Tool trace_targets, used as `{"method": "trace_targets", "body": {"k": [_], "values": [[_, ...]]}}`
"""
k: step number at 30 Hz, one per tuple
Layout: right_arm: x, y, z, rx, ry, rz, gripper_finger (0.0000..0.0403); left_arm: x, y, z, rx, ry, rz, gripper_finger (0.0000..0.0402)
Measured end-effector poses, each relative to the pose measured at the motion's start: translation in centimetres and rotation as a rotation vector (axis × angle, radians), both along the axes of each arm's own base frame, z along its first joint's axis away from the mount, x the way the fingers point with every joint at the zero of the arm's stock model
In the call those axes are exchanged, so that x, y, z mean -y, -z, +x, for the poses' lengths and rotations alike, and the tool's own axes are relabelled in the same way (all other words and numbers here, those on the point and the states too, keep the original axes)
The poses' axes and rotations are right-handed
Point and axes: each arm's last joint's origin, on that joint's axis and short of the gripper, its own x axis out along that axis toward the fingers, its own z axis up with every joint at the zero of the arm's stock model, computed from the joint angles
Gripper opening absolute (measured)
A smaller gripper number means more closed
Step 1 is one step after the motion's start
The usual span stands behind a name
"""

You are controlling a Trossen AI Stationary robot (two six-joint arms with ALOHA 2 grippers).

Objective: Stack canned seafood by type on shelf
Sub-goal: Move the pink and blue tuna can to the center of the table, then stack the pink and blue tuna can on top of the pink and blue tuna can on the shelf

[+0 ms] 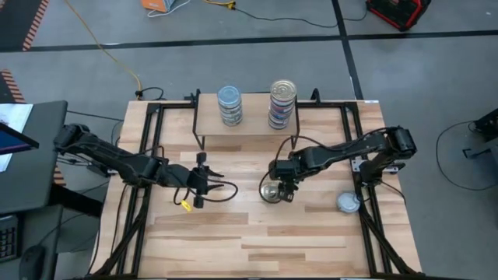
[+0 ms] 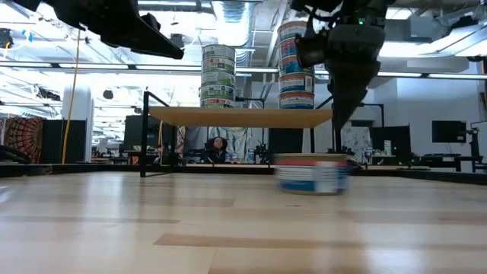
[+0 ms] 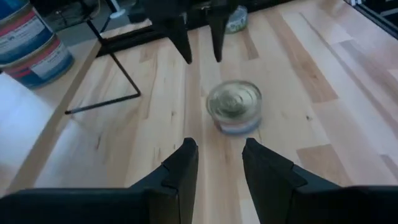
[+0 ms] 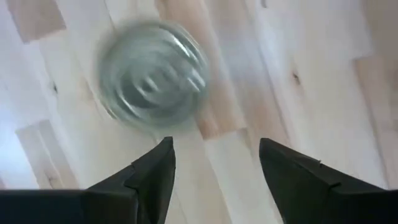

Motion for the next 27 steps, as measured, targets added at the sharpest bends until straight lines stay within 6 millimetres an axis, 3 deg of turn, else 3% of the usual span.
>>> {"method": "trace_targets", "body": {"k": [4,14,27], "values": [[0.4,0.1,0.0,0.050,0.074,0.026,0.0265,0.0,0.5,-0.1,-0.009,0.001,-0.040,0.0118],[-0.1,3.2,1.4,0.291,0.145,0.183,0.0265,0.4,2.5,1.2,-0.082,-0.038,-0.120,0.0118],[-1.2,7.4,2.1,0.209,0.117,0.170,0.0264,0.8,3.9,2.4,-0.096,-0.030,-0.092,0.0118]]}}
